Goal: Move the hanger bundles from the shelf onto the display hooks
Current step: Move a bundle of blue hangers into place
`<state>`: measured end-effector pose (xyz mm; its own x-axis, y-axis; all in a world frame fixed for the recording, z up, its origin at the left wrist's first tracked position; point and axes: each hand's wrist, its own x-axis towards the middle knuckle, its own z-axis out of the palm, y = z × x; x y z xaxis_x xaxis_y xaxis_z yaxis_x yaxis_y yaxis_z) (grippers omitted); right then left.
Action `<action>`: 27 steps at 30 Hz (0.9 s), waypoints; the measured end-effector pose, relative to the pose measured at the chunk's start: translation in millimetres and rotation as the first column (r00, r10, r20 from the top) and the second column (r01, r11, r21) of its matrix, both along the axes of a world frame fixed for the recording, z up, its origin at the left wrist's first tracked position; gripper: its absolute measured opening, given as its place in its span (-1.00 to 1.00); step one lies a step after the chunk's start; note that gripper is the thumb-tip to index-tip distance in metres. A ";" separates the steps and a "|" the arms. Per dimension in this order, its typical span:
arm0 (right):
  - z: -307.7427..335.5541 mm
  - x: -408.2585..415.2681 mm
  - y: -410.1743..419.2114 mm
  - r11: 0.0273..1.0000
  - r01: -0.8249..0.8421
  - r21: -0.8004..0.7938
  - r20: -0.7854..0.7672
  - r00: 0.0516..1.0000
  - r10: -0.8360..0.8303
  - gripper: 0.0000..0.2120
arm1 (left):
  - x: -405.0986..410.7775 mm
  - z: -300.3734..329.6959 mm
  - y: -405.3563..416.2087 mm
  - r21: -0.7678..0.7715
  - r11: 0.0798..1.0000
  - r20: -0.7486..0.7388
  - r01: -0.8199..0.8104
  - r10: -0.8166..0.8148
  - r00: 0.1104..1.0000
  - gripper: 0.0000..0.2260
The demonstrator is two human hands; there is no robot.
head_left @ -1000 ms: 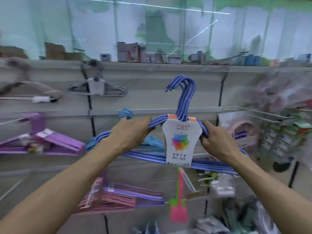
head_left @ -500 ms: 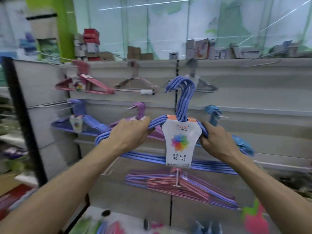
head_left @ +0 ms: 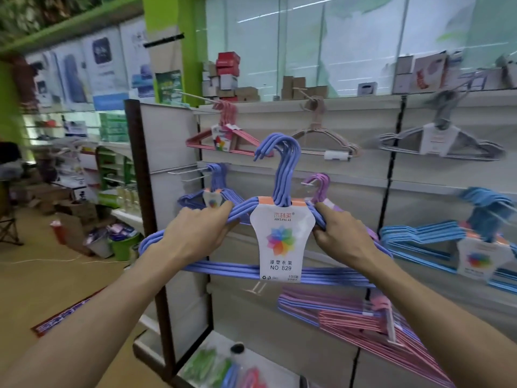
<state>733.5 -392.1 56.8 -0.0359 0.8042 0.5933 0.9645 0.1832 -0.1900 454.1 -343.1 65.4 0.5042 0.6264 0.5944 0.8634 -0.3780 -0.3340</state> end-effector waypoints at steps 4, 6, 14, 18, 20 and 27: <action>-8.0 -32.6 56.0 0.997 -0.073 -0.011 -0.013 0.997 0.073 -0.89 | -36.1 -6.2 36.7 -0.037 0.998 0.004 -0.058 0.058 0.998 -0.72; -11.4 -49.4 86.5 0.996 -0.089 -0.018 -0.012 0.996 0.089 -0.89 | -54.5 -7.8 60.0 -0.026 0.996 0.004 -0.082 0.082 0.997 -0.73; -10.7 -108.3 210.9 0.989 -0.144 -0.042 -0.058 0.988 0.141 -0.84 | -115.1 -3.7 169.2 0.011 0.990 -0.008 -0.144 0.144 0.990 -0.70; -15.2 -129.7 261.1 0.986 -0.164 -0.043 -0.077 0.984 0.160 -0.89 | -139.3 -10.4 217.0 0.012 0.989 0.003 -0.150 0.150 0.989 -0.68; -20.2 -140.0 280.4 0.986 -0.157 -0.057 -0.077 0.985 0.153 -0.90 | -150.0 -17.0 236.7 -0.009 0.987 0.005 -0.161 0.161 0.987 -0.68; -29.7 -166.2 339.8 0.990 -0.098 -0.099 -0.058 0.994 0.092 -0.88 | -173.7 -36.0 307.2 -0.097 0.987 0.096 -0.129 0.139 0.986 -0.68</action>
